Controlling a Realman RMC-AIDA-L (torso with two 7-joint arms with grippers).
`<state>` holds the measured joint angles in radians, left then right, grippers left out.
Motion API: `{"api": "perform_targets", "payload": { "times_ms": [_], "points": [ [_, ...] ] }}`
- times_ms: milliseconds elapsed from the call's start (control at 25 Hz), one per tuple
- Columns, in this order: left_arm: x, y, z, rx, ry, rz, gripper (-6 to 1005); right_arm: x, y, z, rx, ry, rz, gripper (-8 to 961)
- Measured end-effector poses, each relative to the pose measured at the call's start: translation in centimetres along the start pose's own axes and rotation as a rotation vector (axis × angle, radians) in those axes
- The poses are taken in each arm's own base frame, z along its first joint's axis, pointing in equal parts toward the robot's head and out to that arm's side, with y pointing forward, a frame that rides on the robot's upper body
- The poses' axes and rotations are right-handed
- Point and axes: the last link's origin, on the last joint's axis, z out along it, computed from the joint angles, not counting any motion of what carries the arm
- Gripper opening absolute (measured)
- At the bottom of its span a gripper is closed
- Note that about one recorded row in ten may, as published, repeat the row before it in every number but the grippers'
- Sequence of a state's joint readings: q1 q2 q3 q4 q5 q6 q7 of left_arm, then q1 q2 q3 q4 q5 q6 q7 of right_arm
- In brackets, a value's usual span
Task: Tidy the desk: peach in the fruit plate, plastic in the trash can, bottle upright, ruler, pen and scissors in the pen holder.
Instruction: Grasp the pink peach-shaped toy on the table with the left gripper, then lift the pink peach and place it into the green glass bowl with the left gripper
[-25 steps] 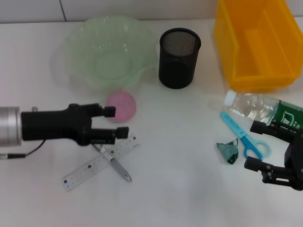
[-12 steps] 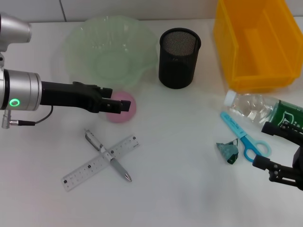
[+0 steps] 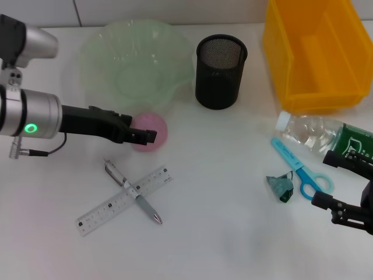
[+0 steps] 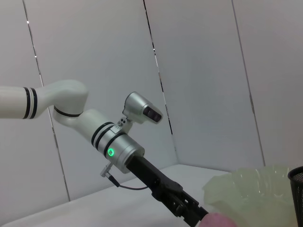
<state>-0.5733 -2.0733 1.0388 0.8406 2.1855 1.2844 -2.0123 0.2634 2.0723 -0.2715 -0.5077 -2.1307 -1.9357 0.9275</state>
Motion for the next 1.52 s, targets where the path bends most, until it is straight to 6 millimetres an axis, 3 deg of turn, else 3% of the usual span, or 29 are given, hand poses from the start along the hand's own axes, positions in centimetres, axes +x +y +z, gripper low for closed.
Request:
{"api": "perform_targets", "payload": {
  "times_ms": [640, 1280, 1360, 1520],
  "points": [
    [-0.2, 0.1, 1.4, 0.038, -0.02, 0.028, 804, 0.1, 0.0, 0.0, 0.004, 0.001, -0.009, 846],
    [-0.5, -0.1, 1.3, 0.042, 0.003, 0.008, 201, 0.3, 0.0, 0.0, 0.013, 0.006, -0.008, 847],
    [-0.5, 0.5, 1.2, 0.002, 0.003, 0.023, 116, 0.3, 0.0, 0.0, 0.014, 0.006, -0.009, 847],
    [-0.1, 2.4, 0.2, -0.156, 0.062, 0.059, 52, 0.2, -0.1, 0.1, 0.011, 0.006, -0.012, 847]
  ]
}}
